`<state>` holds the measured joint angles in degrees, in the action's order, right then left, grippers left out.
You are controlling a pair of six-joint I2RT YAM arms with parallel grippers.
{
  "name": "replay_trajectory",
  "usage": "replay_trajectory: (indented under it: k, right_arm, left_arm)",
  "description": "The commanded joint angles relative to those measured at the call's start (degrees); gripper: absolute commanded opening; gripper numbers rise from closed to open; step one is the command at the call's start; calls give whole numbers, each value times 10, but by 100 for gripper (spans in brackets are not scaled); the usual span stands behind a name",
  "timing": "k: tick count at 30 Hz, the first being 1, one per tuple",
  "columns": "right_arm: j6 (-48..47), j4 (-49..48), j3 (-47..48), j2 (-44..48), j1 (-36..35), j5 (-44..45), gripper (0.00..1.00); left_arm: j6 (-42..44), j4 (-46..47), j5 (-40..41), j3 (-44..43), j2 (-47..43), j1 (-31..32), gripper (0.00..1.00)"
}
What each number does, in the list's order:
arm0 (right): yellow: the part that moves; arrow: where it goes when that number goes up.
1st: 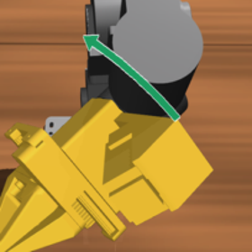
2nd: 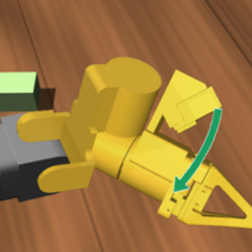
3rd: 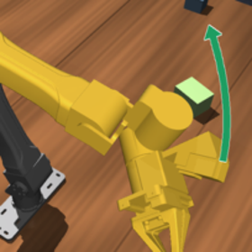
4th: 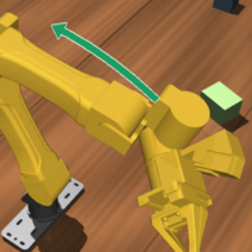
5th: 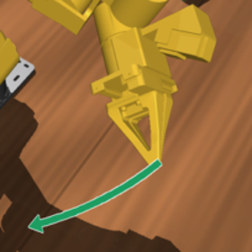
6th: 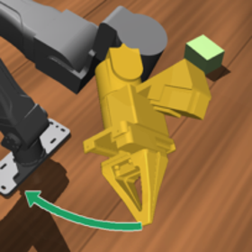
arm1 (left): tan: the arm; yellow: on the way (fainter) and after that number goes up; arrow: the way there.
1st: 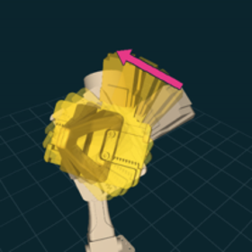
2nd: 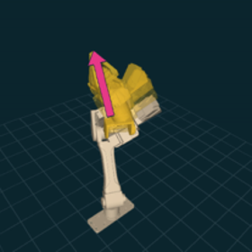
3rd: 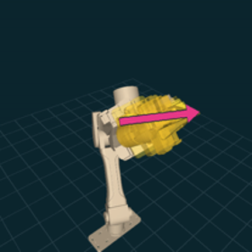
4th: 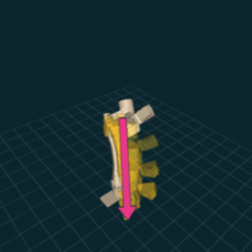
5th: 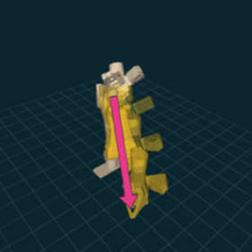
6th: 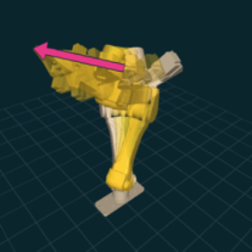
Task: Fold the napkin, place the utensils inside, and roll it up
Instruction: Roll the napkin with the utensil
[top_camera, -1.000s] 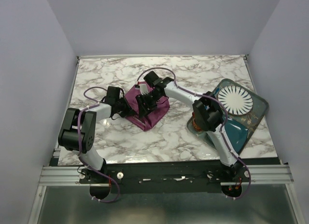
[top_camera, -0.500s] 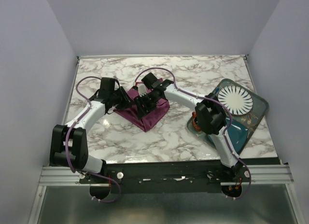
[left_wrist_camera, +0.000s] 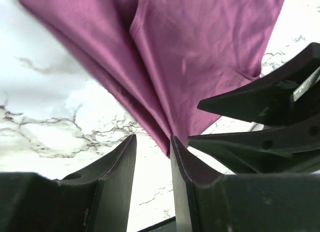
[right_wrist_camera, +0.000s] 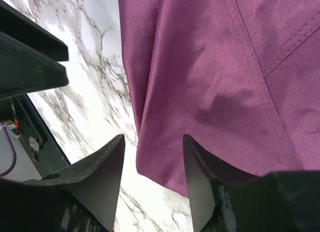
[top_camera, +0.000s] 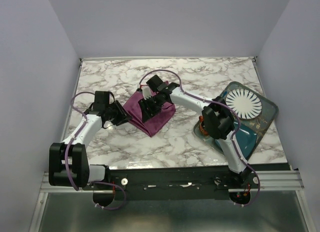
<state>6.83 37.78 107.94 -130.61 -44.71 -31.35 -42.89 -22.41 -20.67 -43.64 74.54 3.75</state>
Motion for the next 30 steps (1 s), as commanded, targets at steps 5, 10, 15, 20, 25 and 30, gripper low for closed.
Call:
replay_trajectory:
  k: [5,10,15,20,25,30]
  right_arm:
    - [13,-13,25,-15,-23,-10,47]
    - [25,-13,37,-33,-31,-13,44]
    - [27,-12,40,-47,-37,-2,44]
    - [26,-11,39,-54,-49,8,44]
    - [33,-13,32,-52,-57,11,41]
    - [29,-9,39,-31,-58,46,43]
  left_arm:
    - [-57,48,-38,61,9,-33,40]
    - [-90,90,-69,97,32,-55,31]
    - [-91,89,-52,97,5,-56,31]
    - [-83,76,-43,90,-5,-61,31]
    - [-81,81,-46,87,3,-64,32]
    - [-80,89,-46,84,10,-65,31]
